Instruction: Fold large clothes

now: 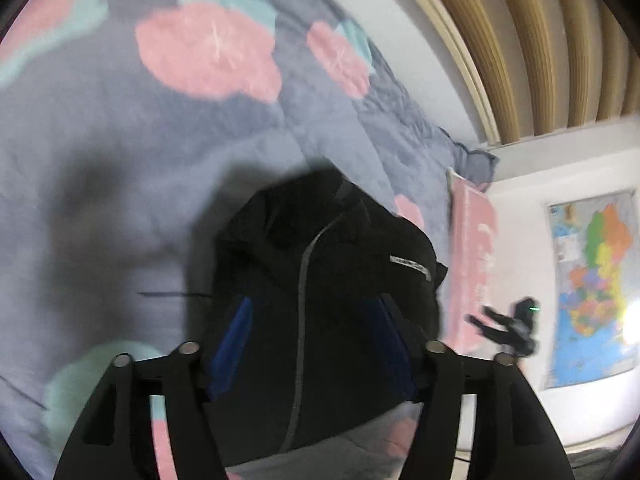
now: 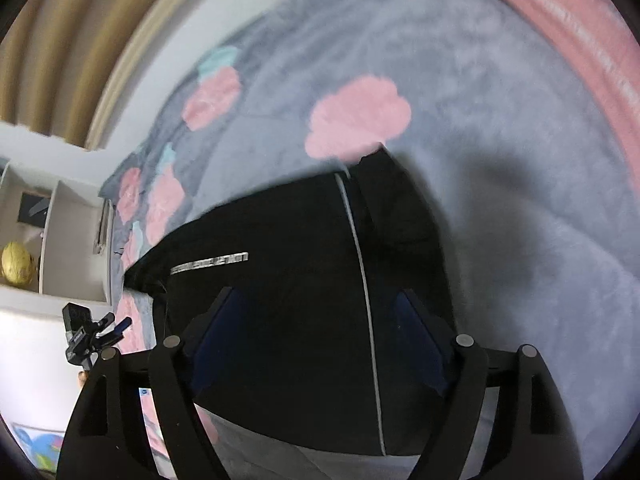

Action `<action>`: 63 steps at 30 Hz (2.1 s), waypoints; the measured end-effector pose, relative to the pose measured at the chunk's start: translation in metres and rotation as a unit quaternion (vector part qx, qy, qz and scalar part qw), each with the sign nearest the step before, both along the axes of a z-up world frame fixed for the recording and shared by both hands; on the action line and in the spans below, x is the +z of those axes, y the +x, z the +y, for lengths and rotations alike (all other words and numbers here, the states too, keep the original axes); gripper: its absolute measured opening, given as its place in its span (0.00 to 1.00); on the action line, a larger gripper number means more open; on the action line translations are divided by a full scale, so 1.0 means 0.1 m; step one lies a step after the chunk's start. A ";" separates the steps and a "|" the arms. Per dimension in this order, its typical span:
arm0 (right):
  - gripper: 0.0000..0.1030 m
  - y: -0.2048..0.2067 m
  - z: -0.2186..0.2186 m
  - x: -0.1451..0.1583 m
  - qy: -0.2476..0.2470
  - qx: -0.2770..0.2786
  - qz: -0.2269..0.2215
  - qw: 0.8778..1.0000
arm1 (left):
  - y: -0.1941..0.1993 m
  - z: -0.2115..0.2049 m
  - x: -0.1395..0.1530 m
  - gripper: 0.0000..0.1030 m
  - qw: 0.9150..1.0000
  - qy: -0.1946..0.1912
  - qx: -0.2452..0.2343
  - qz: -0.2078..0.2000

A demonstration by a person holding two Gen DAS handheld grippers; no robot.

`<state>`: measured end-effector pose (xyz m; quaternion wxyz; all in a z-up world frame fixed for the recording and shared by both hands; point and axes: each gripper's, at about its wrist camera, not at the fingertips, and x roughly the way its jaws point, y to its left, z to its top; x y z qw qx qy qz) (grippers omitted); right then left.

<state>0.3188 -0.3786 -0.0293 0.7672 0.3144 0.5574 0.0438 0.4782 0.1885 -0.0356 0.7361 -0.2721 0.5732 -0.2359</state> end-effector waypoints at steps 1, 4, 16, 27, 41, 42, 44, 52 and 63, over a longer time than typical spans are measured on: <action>0.83 -0.02 0.00 0.05 -0.023 0.001 -0.008 1.000 | 0.00 -0.02 0.03 0.71 1.000 0.018 0.003 -0.013; 0.84 0.08 0.05 0.00 -0.063 0.005 -0.002 0.998 | 0.13 -0.15 -0.03 0.71 0.997 0.067 0.010 -0.022; 0.84 0.77 0.18 -0.64 -0.165 0.088 -0.002 0.982 | 0.86 -0.41 -0.67 0.71 0.994 0.104 -0.018 0.002; 0.22 0.92 0.24 -0.97 -0.191 0.119 0.000 0.974 | 0.83 -0.66 -0.82 0.13 0.993 0.116 -0.025 -0.009; 0.16 1.35 0.22 -0.28 -0.329 0.055 -0.039 0.942 | 1.15 -0.76 -0.35 0.11 0.990 0.132 0.024 -0.054; 0.16 1.40 0.22 -0.51 -0.311 0.070 -0.013 0.948 | 1.16 -0.81 -0.53 0.11 0.987 0.156 0.017 -0.039; 0.16 1.42 0.28 -0.83 -0.294 0.097 0.017 0.951 | 1.14 -0.85 -0.93 0.12 0.984 0.179 0.002 0.009; 0.37 1.27 0.21 -1.20 -0.248 0.082 0.068 0.963 | 1.16 -0.51 -1.31 0.35 0.993 0.087 0.026 0.078; 0.69 0.55 0.59 -0.02 -0.222 0.069 -0.028 0.972 | 0.61 -0.44 -0.19 0.48 0.974 0.220 -0.016 -0.045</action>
